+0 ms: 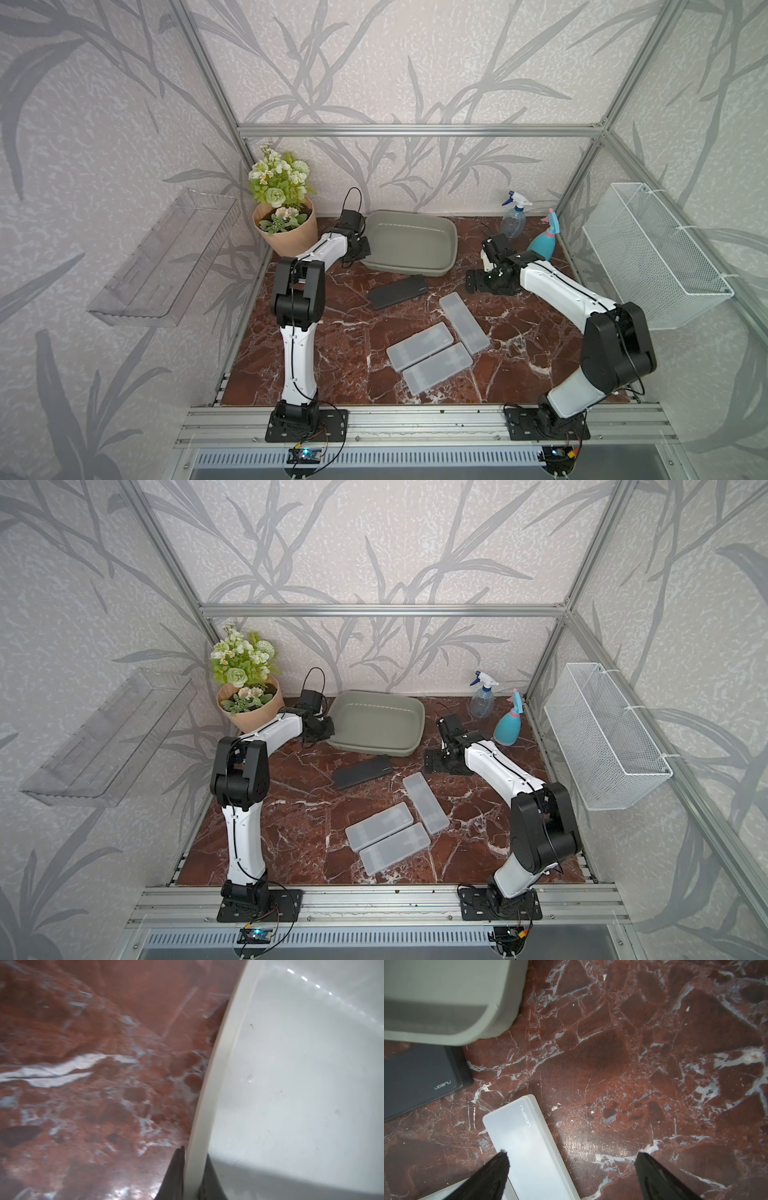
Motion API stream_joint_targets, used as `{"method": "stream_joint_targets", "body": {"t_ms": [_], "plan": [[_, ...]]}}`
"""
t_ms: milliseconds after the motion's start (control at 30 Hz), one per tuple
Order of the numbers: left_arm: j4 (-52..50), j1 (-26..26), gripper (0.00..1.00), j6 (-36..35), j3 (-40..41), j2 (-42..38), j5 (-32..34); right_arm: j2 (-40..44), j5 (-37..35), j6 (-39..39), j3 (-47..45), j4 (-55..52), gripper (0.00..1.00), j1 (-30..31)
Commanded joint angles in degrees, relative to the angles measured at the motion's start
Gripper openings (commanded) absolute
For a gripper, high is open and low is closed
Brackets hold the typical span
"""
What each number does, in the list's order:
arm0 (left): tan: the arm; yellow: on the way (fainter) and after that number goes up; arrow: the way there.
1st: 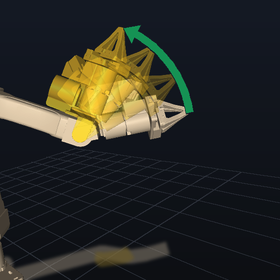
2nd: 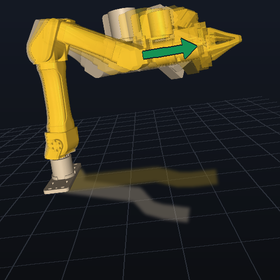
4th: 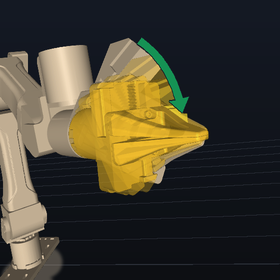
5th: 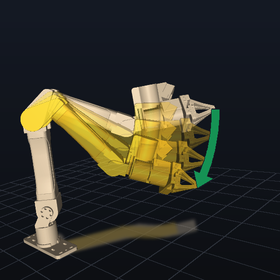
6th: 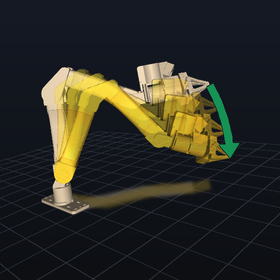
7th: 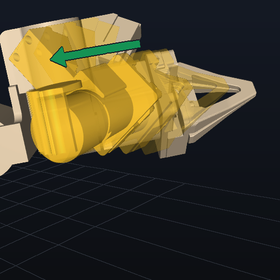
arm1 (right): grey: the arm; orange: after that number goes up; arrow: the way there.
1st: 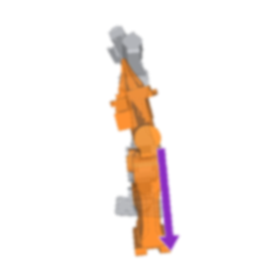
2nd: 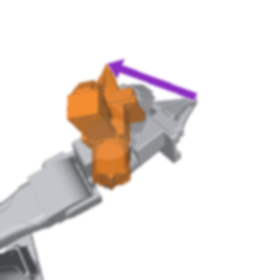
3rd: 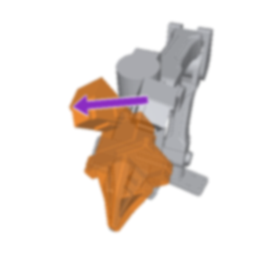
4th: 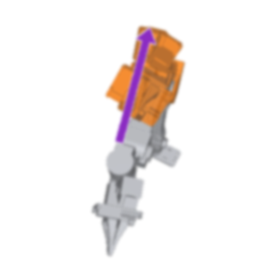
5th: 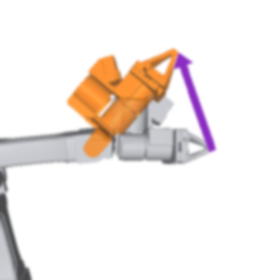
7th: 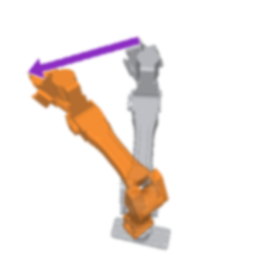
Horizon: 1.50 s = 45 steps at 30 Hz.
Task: Put the pencil case into the storage box
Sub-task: Move the storage box to the center of the board.
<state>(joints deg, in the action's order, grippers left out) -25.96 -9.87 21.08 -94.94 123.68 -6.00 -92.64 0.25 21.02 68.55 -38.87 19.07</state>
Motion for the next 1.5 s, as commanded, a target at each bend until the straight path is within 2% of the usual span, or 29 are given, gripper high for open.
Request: {"method": "stream_joint_targets", "body": {"t_ms": [0,300,433,700,933,1133,1333,1467], "plan": [[1.77,-1.22,0.0,-5.99,2.78,-3.79,-5.53,1.55,-0.85,0.27,-0.33,-0.24,0.99,-0.31],[1.18,-4.26,0.0,-4.92,9.14,-9.21,-3.77,3.66,-0.13,1.78,-0.78,-0.41,0.99,-0.27],[-1.35,-4.3,0.05,-1.43,10.03,-10.71,-0.85,6.23,1.12,3.15,-2.41,-0.48,0.99,-0.17],[-3.9,-4.76,0.06,8.56,12.66,-13.66,0.58,11.72,2.57,1.69,-6.9,-2.99,0.99,2.18],[-4.17,-5.16,0.08,10.59,17.38,-16.11,2.3,15.78,1.93,3.47,-13.51,-3.41,0.99,6.8],[-3.66,-5.34,0.3,10.87,18.62,-16.78,3.2,17.19,2.2,4.7,-17.43,-2.01,0.99,9.13],[-4.58,-5.73,0.69,11.27,16.52,-16.95,5.01,15.49,1.65,5.36,-19.13,-0.8,0.99,11.26],[-4.0,-5.86,0.82,10.93,16.31,-19.32,7.81,13.94,0.47,5.7,-19.84,0.52,0.99,12.61]]}}
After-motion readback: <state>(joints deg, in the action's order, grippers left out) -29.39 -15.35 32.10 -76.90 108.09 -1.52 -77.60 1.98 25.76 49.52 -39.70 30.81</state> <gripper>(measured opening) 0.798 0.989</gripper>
